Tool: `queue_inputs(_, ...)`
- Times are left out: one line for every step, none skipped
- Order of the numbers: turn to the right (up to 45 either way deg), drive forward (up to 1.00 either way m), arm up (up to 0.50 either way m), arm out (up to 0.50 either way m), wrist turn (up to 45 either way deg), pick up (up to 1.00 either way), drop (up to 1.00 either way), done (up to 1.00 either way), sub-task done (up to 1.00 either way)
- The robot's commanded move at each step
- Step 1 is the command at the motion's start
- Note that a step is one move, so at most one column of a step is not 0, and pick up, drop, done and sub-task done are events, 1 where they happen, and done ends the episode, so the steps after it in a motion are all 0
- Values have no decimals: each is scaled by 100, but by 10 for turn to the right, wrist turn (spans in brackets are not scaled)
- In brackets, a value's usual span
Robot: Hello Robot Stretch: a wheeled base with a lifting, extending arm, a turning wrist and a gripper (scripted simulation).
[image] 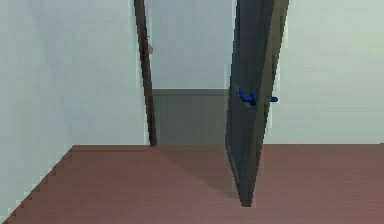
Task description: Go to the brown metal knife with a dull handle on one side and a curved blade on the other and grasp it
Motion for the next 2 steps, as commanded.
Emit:
queue_inputs(60, 0, 0, 0, 0, 0, 0, 0, 0)
queue_inputs(0, 85, 0, 0, 0, 0, 0, 0, 0)
